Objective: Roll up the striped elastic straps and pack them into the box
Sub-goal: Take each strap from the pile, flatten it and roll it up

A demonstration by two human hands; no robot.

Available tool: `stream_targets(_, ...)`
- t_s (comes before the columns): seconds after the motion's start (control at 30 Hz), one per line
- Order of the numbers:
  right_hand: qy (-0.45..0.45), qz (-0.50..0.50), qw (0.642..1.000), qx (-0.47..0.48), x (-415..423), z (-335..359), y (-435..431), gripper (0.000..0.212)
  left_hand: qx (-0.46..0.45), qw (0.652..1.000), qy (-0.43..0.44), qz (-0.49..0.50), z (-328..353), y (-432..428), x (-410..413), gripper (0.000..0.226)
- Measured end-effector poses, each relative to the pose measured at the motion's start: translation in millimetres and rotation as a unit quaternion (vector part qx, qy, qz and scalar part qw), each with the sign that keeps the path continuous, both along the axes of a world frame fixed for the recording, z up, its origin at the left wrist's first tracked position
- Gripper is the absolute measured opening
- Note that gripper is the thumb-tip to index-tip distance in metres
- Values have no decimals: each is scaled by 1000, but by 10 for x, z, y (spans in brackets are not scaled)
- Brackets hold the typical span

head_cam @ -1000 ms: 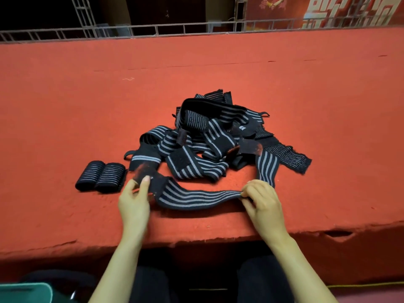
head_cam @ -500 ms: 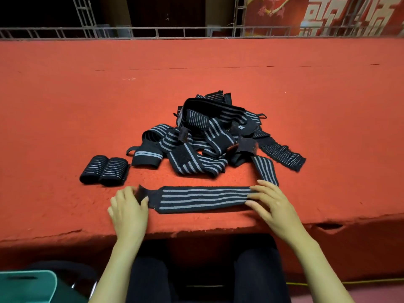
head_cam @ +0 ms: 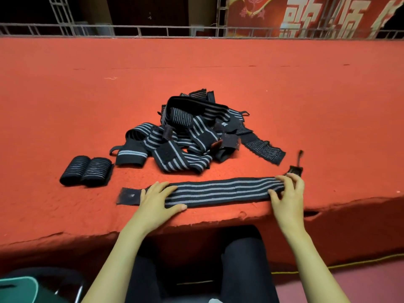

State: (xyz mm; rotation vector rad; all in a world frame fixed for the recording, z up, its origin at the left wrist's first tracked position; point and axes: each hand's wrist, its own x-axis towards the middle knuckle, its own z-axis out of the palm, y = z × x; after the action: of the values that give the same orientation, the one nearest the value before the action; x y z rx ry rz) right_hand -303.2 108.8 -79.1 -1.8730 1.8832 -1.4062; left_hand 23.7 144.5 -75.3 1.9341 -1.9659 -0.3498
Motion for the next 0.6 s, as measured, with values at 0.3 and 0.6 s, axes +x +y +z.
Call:
stream_targets(0.3, 44, -30, 994, 99, -82, -66, -258, 18, 21, 999, -9, 38, 26, -36, -88, 62)
stream_targets(0.6, 219, -85, 957, 168, 49, 29, -232, 29, 34, 999, 3, 29, 94, -56, -124, 58)
